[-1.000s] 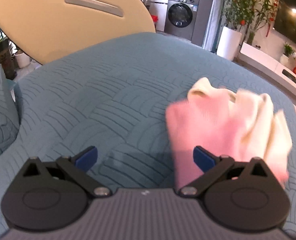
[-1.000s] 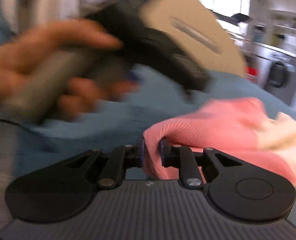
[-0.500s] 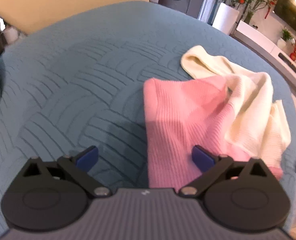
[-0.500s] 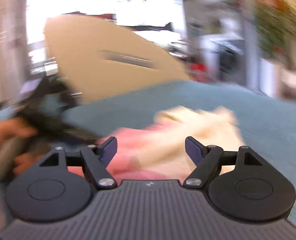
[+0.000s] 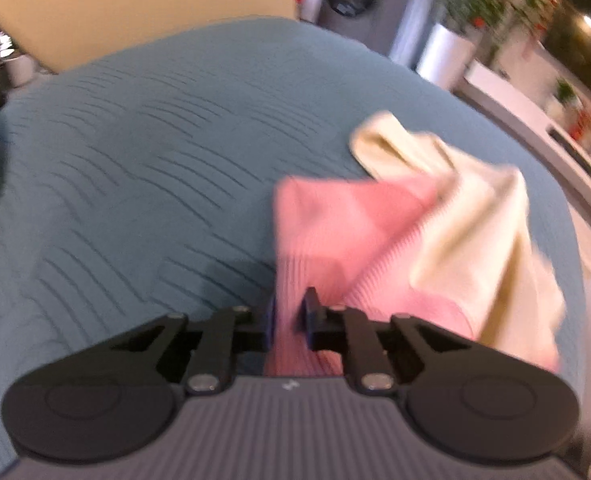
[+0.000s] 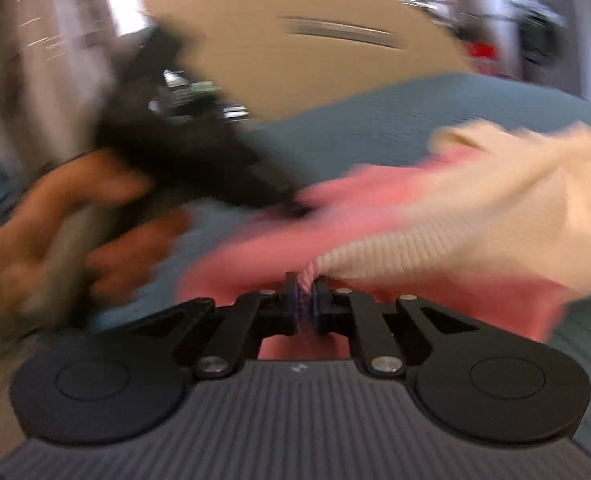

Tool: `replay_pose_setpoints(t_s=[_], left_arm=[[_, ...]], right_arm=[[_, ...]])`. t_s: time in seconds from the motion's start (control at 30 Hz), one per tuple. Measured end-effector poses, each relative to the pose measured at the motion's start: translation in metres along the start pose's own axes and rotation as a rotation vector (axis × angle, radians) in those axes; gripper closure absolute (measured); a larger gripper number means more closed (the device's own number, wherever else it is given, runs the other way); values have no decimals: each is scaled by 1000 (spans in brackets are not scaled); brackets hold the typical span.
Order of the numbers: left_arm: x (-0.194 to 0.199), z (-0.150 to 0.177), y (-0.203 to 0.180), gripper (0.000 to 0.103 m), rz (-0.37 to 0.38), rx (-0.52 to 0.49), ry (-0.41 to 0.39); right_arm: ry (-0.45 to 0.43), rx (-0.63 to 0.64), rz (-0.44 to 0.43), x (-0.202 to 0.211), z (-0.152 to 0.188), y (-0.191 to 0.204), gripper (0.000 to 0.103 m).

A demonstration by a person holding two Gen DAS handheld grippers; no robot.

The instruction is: Fold clothes

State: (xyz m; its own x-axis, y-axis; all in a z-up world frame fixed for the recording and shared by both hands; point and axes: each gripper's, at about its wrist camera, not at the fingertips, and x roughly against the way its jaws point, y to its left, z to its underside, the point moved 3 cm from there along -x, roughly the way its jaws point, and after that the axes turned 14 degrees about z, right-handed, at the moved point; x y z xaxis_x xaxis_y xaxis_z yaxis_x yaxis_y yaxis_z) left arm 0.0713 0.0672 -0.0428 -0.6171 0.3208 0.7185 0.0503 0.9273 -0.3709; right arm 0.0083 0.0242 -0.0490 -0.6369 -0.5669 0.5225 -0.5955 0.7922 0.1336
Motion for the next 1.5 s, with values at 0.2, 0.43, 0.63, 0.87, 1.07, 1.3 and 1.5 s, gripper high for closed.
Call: replay_pose_setpoints(t_s=[0.2, 0.43, 0.63, 0.87, 1.07, 1.3, 1.5], left_arm=[[3, -4, 11, 70, -62, -4, -7], [-1, 3, -14, 30, -61, -140, 42], [-13, 11, -20, 30, -76, -146, 74], [-14, 9, -12, 25, -82, -111, 63], [-18, 6, -12, 23, -96, -122, 57], [-20, 2, -7, 19, -84, -106, 58], [-19, 1, -8, 9, -43, -94, 55]], right_arm=[[13, 215, -455, 8, 11, 76, 94], [251, 147, -545, 17, 16, 14, 67], [-99, -202, -240, 50, -5, -91, 28], [-104, -481, 366, -52, 5, -144, 27], [-26, -397, 424, -126, 5, -129, 80], [-132, -384, 663, -86, -4, -150, 94], [-172, -559, 1133, -40, 18, -197, 94]])
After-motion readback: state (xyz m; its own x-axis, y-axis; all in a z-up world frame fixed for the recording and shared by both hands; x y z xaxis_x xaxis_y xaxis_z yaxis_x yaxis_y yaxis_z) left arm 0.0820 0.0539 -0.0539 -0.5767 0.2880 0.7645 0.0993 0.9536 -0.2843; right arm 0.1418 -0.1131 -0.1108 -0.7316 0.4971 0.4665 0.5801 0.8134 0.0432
